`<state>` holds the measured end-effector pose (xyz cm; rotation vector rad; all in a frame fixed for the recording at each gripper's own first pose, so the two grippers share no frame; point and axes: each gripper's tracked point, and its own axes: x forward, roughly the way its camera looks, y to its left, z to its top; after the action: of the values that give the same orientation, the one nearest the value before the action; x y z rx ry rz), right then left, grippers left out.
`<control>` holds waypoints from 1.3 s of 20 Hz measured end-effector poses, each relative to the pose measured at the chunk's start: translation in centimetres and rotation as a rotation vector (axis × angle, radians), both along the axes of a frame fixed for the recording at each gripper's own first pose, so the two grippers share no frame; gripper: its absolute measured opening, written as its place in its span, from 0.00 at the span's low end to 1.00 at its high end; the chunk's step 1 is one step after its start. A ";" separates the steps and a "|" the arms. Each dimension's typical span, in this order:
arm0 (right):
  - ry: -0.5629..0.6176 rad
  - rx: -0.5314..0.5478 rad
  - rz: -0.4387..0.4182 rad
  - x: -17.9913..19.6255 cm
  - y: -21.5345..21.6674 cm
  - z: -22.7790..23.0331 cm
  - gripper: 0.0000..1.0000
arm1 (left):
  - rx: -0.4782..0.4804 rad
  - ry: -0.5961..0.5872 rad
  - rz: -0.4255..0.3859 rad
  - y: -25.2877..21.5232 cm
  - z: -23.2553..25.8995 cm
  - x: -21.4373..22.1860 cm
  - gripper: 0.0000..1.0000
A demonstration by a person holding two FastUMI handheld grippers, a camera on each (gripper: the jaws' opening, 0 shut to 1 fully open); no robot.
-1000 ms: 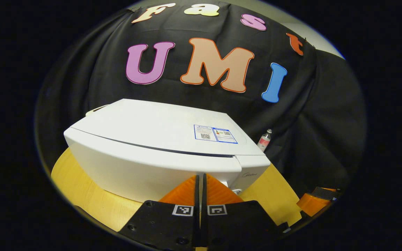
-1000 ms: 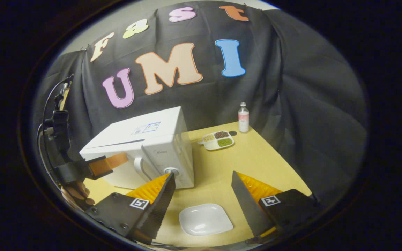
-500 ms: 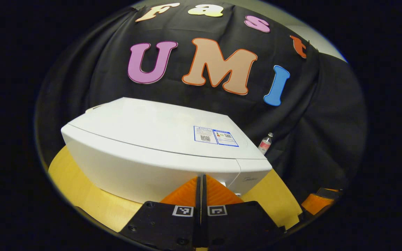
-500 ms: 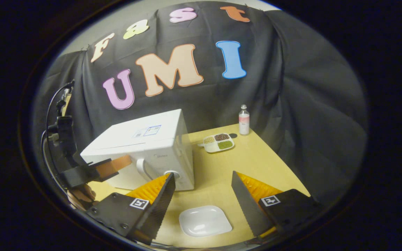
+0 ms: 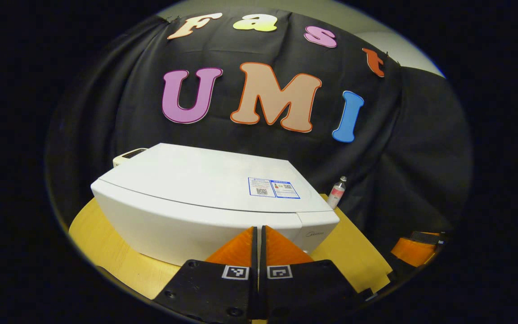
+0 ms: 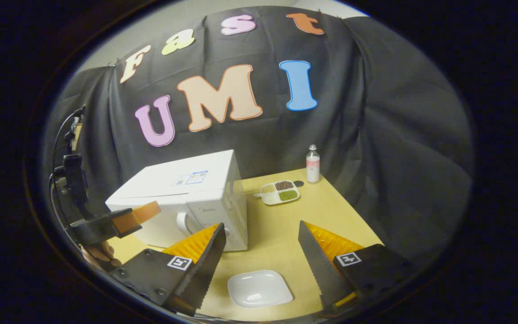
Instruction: Open the microwave oven with the left hand, put the food in, and close the microwave oven.
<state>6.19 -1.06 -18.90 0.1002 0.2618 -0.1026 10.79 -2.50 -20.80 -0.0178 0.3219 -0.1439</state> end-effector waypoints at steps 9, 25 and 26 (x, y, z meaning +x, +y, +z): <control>-0.043 0.023 0.020 -0.5 -0.4 2.7 1.00 | 0.031 -0.057 0.109 4.7 4.1 -4.4 0.37; -0.070 -0.006 0.054 -1.8 -3.6 4.9 0.91 | 0.077 -0.161 0.168 5.0 7.9 -7.9 0.96; -0.076 -0.009 0.059 -1.9 -3.8 5.3 0.91 | 0.079 -0.161 0.165 4.6 7.9 -8.1 0.96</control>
<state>4.29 -4.84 -13.63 0.0868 0.1887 -0.0412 2.72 2.06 -12.90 0.0455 0.1646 0.0313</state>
